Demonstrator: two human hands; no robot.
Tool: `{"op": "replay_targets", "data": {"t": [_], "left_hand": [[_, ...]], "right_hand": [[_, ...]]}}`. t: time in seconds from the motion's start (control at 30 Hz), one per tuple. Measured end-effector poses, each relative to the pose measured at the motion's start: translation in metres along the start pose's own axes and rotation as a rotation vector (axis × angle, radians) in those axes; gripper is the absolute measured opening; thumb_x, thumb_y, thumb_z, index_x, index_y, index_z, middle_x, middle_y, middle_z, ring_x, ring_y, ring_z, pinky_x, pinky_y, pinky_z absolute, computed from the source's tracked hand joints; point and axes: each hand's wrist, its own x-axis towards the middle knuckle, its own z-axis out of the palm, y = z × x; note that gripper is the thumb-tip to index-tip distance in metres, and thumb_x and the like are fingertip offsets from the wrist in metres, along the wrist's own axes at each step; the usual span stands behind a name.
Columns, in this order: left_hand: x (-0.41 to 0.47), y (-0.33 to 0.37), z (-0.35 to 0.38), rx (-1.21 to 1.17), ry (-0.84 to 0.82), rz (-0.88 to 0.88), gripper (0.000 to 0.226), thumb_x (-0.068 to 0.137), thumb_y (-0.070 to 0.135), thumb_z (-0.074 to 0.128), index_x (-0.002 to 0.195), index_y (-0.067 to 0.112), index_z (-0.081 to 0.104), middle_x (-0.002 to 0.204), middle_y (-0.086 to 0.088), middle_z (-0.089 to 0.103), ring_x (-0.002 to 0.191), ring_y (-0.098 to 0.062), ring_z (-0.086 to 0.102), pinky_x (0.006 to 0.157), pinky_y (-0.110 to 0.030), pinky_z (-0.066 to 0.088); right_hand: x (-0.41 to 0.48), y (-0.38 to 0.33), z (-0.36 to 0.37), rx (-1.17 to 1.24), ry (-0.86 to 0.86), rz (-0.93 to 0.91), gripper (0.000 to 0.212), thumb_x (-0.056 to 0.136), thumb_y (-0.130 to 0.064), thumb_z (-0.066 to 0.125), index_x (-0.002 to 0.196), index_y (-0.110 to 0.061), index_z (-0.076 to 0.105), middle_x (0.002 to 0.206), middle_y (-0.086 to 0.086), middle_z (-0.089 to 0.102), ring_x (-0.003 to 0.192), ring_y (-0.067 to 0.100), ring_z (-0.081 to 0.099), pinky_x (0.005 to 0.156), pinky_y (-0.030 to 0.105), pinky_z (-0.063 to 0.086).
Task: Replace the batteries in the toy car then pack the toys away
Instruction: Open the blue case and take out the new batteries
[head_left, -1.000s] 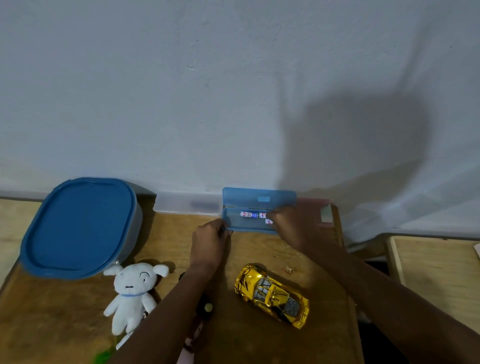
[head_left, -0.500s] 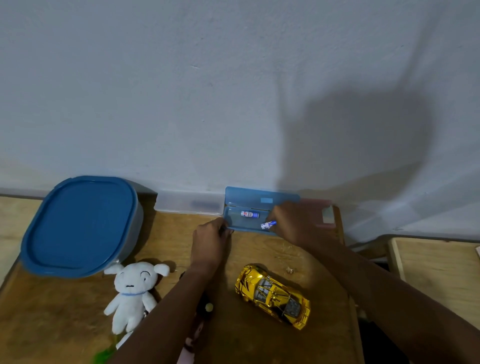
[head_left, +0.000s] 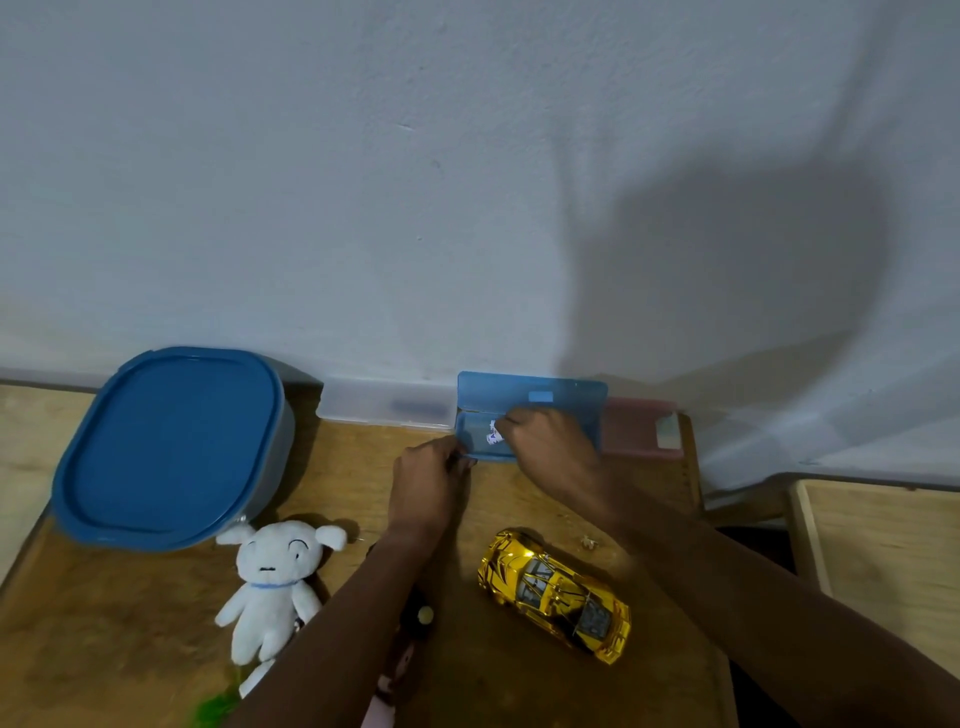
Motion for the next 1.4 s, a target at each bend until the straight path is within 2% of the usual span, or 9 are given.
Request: {"op": "replay_targets", "data": {"t": [0.3,0.47,0.7,0.83,0.9,0.97,1.03,1.23,1.4], "left_hand": [[0.001,-0.001,-0.001,-0.007,-0.004,-0.004,0.010,0.092,0.017,0.070,0.101,0.017,0.074,0.096,0.000,0.076,0.082,-0.009,0.066,0.074,-0.023,0.052],[0.000,0.001,0.000,-0.011,0.002,-0.006,0.012,0.092,0.016,0.069,0.103,0.016,0.074,0.097,-0.001,0.076,0.084,-0.010,0.067,0.075,-0.025,0.055],[-0.002,0.002,0.000,-0.015,-0.004,-0.028,0.014,0.093,0.015,0.068,0.107,0.015,0.073,0.105,-0.003,0.075,0.094,-0.013,0.068,0.080,-0.025,0.055],[0.000,0.004,-0.003,-0.016,0.000,-0.023,0.013,0.092,0.016,0.069,0.105,0.014,0.073,0.105,-0.005,0.075,0.096,-0.017,0.068,0.081,-0.027,0.054],[0.000,0.005,-0.003,-0.011,0.004,-0.024,0.014,0.091,0.017,0.070,0.104,0.013,0.073,0.103,-0.006,0.075,0.094,-0.020,0.069,0.080,-0.030,0.054],[0.000,0.005,-0.003,0.002,0.022,-0.007,0.014,0.088,0.020,0.073,0.100,0.013,0.073,0.098,-0.008,0.076,0.089,-0.024,0.070,0.079,-0.033,0.054],[-0.002,0.005,-0.003,-0.012,0.039,0.003,0.018,0.086,0.021,0.076,0.102,0.012,0.073,0.097,-0.008,0.076,0.087,-0.025,0.070,0.079,-0.033,0.054],[-0.007,0.007,-0.004,-0.058,0.056,0.009,0.026,0.085,0.022,0.078,0.107,0.010,0.074,0.104,-0.008,0.076,0.091,-0.021,0.069,0.085,-0.029,0.053],[-0.008,0.011,-0.005,-0.058,0.041,0.001,0.025,0.087,0.022,0.076,0.109,0.010,0.073,0.106,-0.008,0.075,0.091,-0.016,0.067,0.082,-0.024,0.049]], "right_hand": [[0.006,0.001,0.000,-0.064,-0.104,0.033,0.018,0.095,-0.013,0.057,0.110,-0.015,0.066,0.091,0.007,0.071,0.083,0.027,0.067,0.061,0.032,0.046],[0.010,0.002,-0.003,0.083,-0.122,0.073,0.011,0.093,-0.017,0.059,0.095,-0.015,0.070,0.083,0.010,0.067,0.082,0.027,0.063,0.062,0.030,0.036],[0.007,0.009,-0.002,0.334,-0.095,0.192,0.015,0.092,-0.022,0.064,0.101,-0.021,0.076,0.089,0.004,0.072,0.085,0.023,0.064,0.060,0.024,0.033],[-0.008,0.017,-0.010,0.623,0.003,0.344,0.032,0.087,-0.027,0.075,0.116,-0.016,0.073,0.107,0.004,0.075,0.090,0.017,0.066,0.067,0.024,0.041],[-0.021,0.026,-0.015,0.671,-0.086,0.336,0.032,0.083,-0.028,0.078,0.113,-0.017,0.075,0.105,0.006,0.076,0.089,0.018,0.068,0.070,0.028,0.047],[-0.038,0.032,-0.011,0.683,-0.216,0.312,0.023,0.080,-0.027,0.079,0.102,-0.019,0.080,0.098,0.004,0.077,0.085,0.017,0.069,0.075,0.036,0.055],[-0.055,0.034,-0.004,0.652,-0.289,0.358,0.029,0.080,-0.024,0.080,0.108,-0.017,0.078,0.107,0.003,0.075,0.092,0.017,0.068,0.082,0.038,0.056],[-0.073,0.029,0.005,0.697,-0.218,0.432,0.034,0.076,-0.021,0.084,0.109,-0.013,0.077,0.106,0.004,0.076,0.088,0.015,0.068,0.075,0.031,0.053],[-0.080,0.021,0.000,0.576,-0.131,0.415,0.034,0.076,-0.023,0.084,0.109,-0.016,0.077,0.102,0.001,0.076,0.081,0.011,0.065,0.066,0.026,0.046]]}}
